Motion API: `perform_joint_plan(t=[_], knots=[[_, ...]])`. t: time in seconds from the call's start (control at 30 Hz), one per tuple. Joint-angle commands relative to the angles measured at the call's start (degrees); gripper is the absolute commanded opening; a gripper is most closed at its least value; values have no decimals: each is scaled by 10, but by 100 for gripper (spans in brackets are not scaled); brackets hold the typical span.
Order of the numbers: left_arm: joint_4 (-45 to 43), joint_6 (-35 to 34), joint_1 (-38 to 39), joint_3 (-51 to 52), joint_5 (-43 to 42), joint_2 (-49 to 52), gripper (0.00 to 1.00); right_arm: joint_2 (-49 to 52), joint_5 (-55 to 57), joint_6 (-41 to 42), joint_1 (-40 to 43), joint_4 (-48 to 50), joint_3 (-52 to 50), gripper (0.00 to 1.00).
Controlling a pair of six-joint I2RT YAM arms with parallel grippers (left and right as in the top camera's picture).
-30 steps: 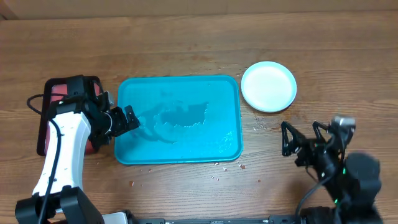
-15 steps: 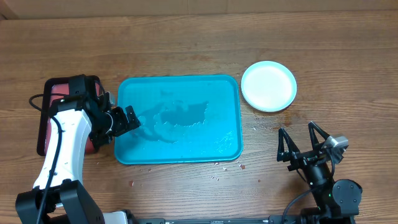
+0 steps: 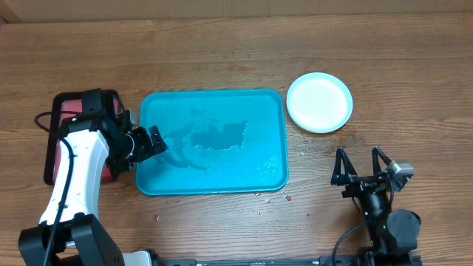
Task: Clean dirty plates on tray and stack at the side
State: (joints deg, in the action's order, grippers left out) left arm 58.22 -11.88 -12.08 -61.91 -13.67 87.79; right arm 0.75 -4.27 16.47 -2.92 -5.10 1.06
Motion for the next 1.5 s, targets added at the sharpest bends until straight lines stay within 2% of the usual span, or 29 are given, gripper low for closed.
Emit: perform_joint_plan(t=[0.0, 1.13, 1.33, 1.47], knots=[[0, -6, 2, 3, 2, 2, 100, -6, 35, -49, 4, 2, -6, 100], [2, -6, 1, 3, 7, 0, 100, -6, 34, -45, 4, 3, -6, 100], [-22, 16, 27, 30, 14, -70, 100, -6, 34, -45, 4, 3, -6, 100], [-135, 81, 82, 126, 2, -201, 100, -6, 34, -45, 4, 3, -6, 100]])
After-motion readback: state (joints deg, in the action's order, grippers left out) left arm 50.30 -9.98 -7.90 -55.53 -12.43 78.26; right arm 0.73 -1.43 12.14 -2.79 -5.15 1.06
